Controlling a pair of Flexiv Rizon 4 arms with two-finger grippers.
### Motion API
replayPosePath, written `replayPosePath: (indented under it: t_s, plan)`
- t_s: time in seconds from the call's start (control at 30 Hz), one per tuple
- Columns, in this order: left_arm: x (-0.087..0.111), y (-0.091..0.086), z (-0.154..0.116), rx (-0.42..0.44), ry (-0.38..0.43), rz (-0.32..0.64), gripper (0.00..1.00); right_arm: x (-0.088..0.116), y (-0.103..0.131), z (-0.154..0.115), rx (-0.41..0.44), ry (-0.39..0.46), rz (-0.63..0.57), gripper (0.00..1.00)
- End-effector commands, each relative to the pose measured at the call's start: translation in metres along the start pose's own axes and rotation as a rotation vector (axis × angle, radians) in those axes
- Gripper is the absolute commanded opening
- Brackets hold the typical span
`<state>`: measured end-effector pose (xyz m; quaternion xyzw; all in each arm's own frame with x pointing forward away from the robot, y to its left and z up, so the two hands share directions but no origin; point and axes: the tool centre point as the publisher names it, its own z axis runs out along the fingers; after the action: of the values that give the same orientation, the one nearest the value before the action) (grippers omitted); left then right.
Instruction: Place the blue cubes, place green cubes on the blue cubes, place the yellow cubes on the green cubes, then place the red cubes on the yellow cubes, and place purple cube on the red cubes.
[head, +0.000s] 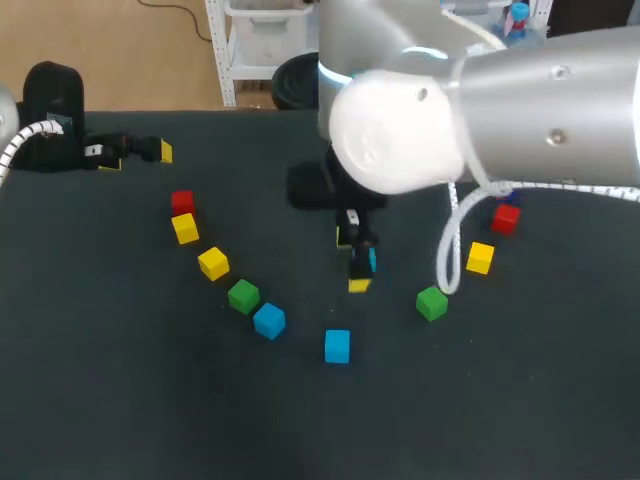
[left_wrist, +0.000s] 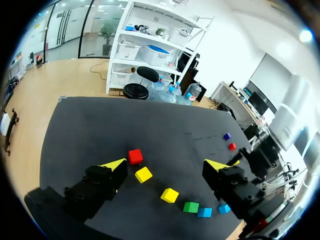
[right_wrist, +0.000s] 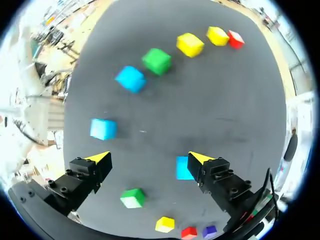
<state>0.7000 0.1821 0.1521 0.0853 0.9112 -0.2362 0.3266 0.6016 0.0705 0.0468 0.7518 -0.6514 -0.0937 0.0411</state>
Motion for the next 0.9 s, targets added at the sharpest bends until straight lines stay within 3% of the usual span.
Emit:
replayPosePath:
  t_s: [0.03,0.27,0.53,0.83,0.9]
  plan:
    - [0.001,0.003,0.000,0.012,-0.006,0.002,1.00,-0.001,0.054,0.004,0.081,-0.014,-0.017,1.00]
    - [0.001,0.003,0.000,0.012,-0.006,0.002,1.00,-0.026,0.095,0.010,0.086,0.061,-0.097,1.00]
    - [0.001,0.003,0.000,0.012,-0.006,0.002,1.00,-0.029,0.117,0.014,0.074,0.022,0.024,1.00]
    - [0.001,0.003,0.000,0.012,-0.006,0.002,1.00,-0.020,0.109,0.038,0.065,0.077,0.116,1.00]
    - [0.001,0.003,0.000,0.012,-0.006,0.002,1.00,-0.022,0.105,0.043,0.075,0.122,0.120,1.00]
